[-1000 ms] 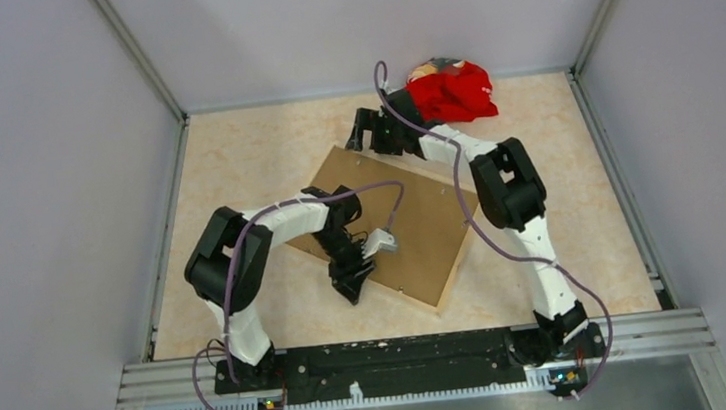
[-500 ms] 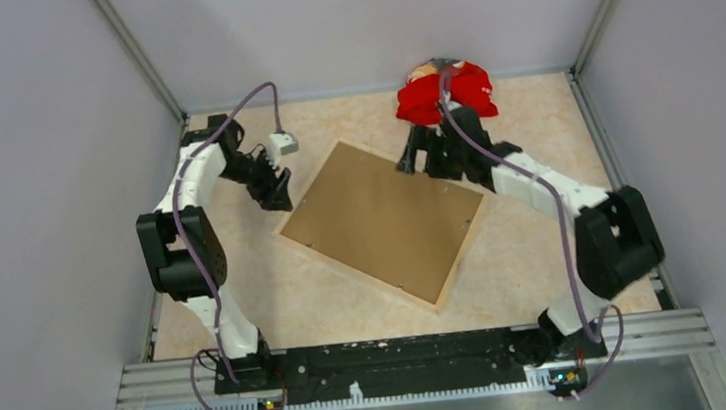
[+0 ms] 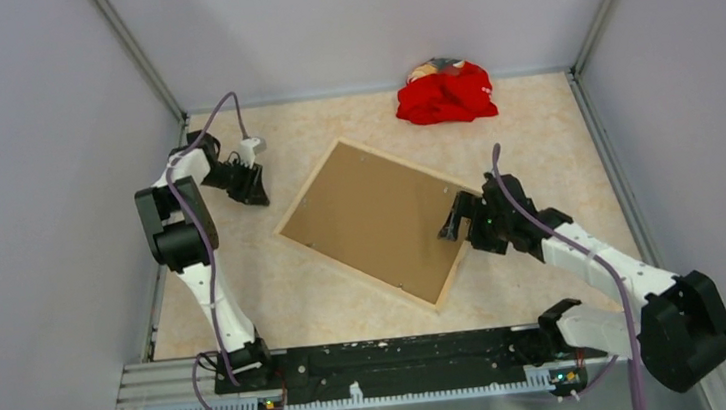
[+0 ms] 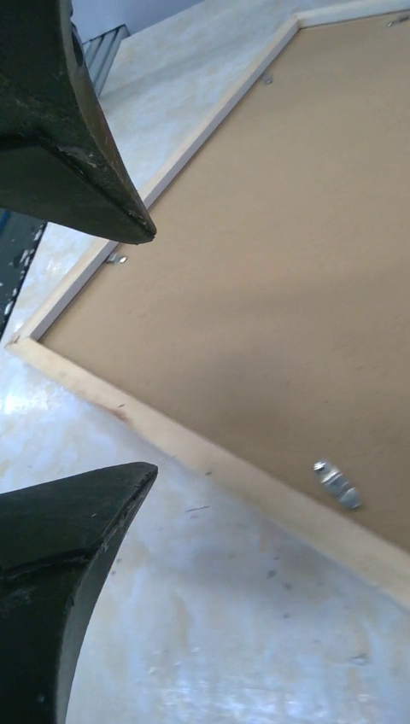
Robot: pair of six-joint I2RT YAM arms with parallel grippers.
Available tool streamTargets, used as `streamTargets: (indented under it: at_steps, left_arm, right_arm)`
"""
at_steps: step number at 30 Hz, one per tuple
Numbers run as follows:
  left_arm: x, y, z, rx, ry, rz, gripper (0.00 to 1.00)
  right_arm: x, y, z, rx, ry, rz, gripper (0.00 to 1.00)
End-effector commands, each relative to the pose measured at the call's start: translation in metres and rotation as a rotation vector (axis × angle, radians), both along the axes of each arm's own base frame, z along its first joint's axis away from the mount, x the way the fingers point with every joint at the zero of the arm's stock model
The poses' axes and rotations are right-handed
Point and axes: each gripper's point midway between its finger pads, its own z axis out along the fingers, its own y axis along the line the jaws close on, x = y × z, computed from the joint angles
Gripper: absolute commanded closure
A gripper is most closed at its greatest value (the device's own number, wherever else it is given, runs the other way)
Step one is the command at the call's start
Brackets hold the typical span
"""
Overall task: Put the photo into the frame
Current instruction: Adjust the photo frame at the center of the board.
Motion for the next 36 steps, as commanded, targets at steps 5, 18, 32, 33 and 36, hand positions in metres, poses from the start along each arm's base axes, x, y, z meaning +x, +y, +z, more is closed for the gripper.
streamTargets:
  at_steps: [5, 18, 32, 33, 36]
  left_arm:
    - [-0.058, -0.039, -0.024, -0.021, 0.06, -0.114, 0.61]
    - [-0.149, -0.081, -0.008, -0.091, 0.128, -0.328, 0.61]
    - [-0.109, -0.086, 0.039, -0.242, 0.088, -0.193, 0.46]
    - [-0.106, -0.088, 0.036, -0.263, 0.108, -0.18, 0.47]
    - [-0.099, -0.093, 0.026, -0.313, 0.166, -0.151, 0.5]
  right_arm:
    - [0.004, 0.003, -0.01, 0.112, 0.003, -0.049, 0.01]
    - [0.095, -0.032, 0.003, -0.02, -0.054, -0.08, 0.01]
    - [0.086, 0.091, 0.099, 0.096, -0.369, 0.223, 0.05]
    - [0.086, 0.111, 0.099, 0.12, -0.382, 0.265, 0.08]
    - [0.084, 0.168, 0.092, 0.181, -0.399, 0.381, 0.23]
